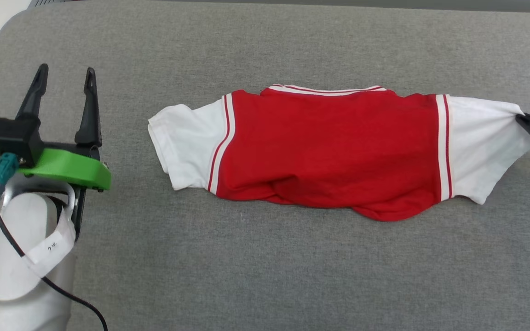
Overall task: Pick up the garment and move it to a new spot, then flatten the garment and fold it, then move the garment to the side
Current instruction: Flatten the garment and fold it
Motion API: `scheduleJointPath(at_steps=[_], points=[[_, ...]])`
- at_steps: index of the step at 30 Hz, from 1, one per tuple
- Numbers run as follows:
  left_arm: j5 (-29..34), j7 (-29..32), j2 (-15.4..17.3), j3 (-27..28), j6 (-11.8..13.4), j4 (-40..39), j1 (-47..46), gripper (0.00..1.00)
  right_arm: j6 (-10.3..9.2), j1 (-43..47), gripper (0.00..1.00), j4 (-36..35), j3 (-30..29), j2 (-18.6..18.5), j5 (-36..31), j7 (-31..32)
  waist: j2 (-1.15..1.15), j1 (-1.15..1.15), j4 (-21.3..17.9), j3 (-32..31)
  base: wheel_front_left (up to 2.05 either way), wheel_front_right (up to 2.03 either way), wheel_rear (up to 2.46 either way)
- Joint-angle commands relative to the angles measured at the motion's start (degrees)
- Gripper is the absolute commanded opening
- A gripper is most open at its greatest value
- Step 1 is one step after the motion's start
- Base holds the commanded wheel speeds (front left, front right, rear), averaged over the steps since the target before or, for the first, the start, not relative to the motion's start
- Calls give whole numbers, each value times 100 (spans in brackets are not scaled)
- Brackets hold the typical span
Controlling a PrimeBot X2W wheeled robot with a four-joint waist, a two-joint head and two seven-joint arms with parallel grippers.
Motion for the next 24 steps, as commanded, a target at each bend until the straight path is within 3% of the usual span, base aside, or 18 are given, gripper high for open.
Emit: scheduleJointPath(at_steps=[1,6,10,11,13,19,24], points=[[20,-32,110,-83,-91,110,-257,100,-5,146,0,-90,-88,-82,90,-80,0,0,-110,-31,0,0,0],[-17,227,481,-662,-257,549,-1004,100,-5,443,0,-316,-354,-304,33,-164,0,0,-241,12,0,0,0],[-472,782,876,-1626,-280,736,-1569,100,-5,697,0,-471,-578,-315,-18,-137,0,0,-344,54,0,0,0],[-1172,1470,1288,-2619,-282,749,-1960,100,-5,872,0,-541,-760,-286,-61,-107,0,0,-390,73,0,0,0],[-1610,1909,1570,-3186,-283,705,-2250,100,-5,966,0,-590,-867,-266,-106,-77,0,0,-413,91,0,0,0],[-3113,3543,2102,-4487,-283,676,-2958,100,-5,1153,0,-758,-1168,-145,-238,52,0,0,-450,174,0,0,0],[-4168,4626,2264,-5177,-284,745,-3437,100,-5,1187,0,-922,-1353,-18,-358,190,0,0,-491,326,0,0,0]])
